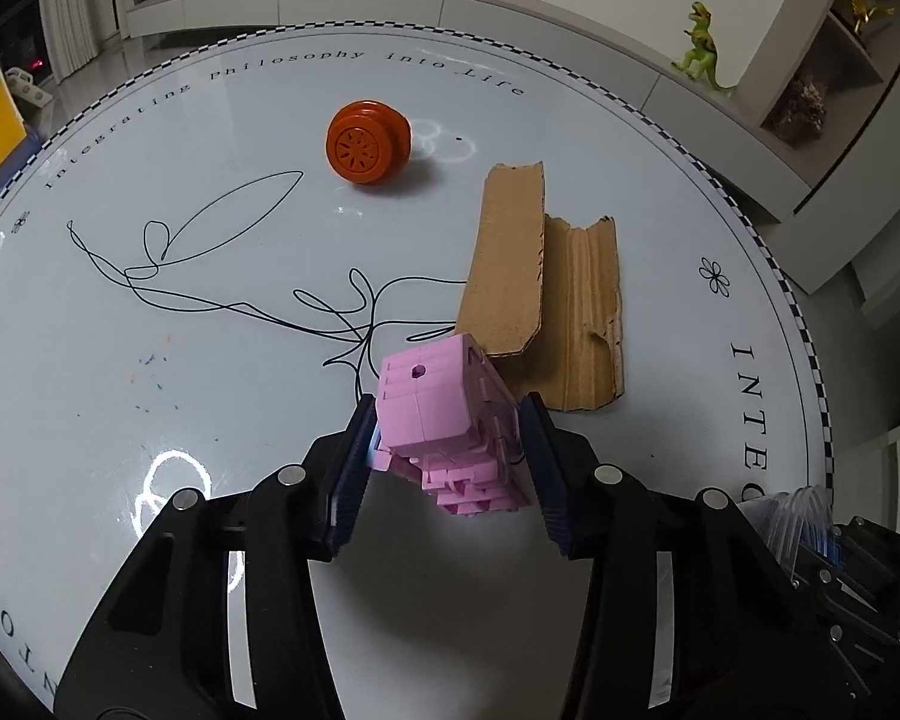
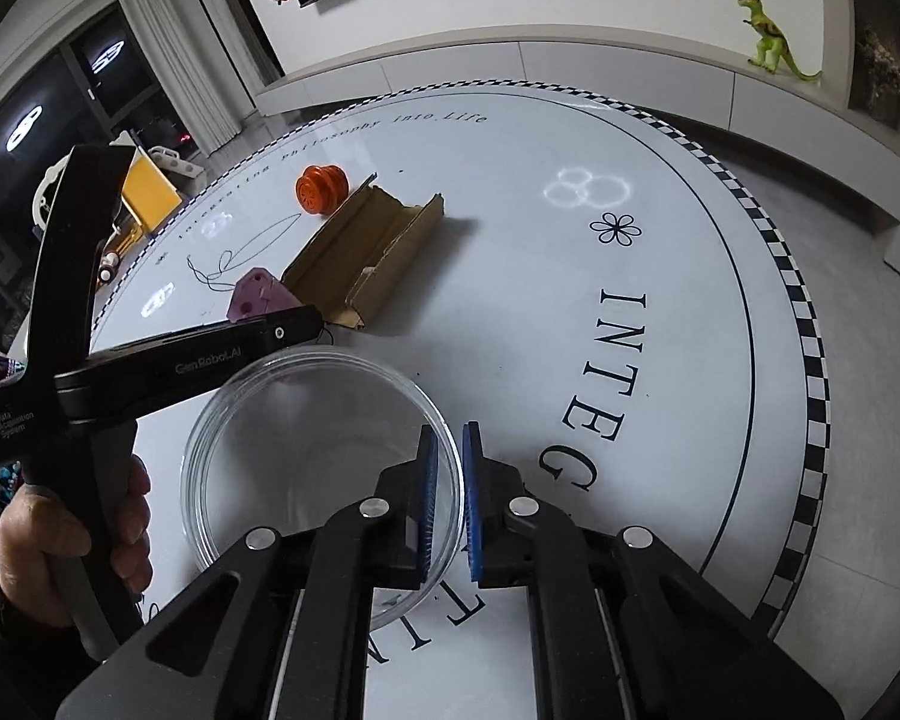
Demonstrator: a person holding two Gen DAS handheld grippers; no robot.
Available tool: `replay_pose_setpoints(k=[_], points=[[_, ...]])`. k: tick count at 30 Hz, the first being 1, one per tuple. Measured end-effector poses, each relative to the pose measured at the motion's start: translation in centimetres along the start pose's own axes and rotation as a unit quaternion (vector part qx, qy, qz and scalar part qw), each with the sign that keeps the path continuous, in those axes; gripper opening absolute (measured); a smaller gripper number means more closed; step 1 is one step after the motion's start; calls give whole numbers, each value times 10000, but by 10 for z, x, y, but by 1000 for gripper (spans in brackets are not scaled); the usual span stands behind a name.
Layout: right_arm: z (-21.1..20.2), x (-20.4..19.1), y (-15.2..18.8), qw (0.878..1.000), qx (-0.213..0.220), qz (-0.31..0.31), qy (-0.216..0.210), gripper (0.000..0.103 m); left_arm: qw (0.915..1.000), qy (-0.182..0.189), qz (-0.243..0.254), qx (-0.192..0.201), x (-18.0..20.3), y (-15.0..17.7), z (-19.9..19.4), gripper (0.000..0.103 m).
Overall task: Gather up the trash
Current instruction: 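Grasp the pink toy robot with the left tool while the right grasps the clear bowl, then carry robot and bowl over the black bin and open both tools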
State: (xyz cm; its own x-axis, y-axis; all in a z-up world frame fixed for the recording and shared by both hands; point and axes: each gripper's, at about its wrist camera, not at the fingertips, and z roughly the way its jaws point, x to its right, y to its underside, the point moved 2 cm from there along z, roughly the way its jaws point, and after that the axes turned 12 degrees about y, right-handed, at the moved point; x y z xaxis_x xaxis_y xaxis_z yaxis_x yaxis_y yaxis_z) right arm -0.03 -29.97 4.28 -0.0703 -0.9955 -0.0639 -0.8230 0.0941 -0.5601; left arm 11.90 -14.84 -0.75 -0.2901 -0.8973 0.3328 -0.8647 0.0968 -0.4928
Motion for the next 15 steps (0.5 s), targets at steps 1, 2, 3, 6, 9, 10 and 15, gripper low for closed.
replay_pose_setpoints(k=[1, 2, 3, 6, 9, 10, 15], points=[[-1, 0, 1, 10000, -8, 35, -26, 10, 10000, 30, -19, 7, 0, 0, 0, 47], [-2, 1, 1, 10000, -3, 67, -41, 10, 10000, 68, -47, 19, -1, 0, 0, 47], [-4, 1, 1, 10000, 18, 87, -38, 10, 9999, 101, -67, 31, -2, 0, 0, 47], [-10, 3, 1, 9999, 74, 116, -18, 10, 9998, 80, -119, 122, -8, 2, -7, 47], [-14, 2, 2, 9999, 105, 133, -15, 10, 9994, -161, 102, 284, -5, 5, -18, 47], [-14, 1, 0, 9999, 112, 122, -21, 10, 9989, -263, 228, 326, -3, 7, -23, 47], [-24, -17, 2, 9998, 187, -47, -107, 10, 9966, -485, 465, 482, -1, 20, -50, 47]])
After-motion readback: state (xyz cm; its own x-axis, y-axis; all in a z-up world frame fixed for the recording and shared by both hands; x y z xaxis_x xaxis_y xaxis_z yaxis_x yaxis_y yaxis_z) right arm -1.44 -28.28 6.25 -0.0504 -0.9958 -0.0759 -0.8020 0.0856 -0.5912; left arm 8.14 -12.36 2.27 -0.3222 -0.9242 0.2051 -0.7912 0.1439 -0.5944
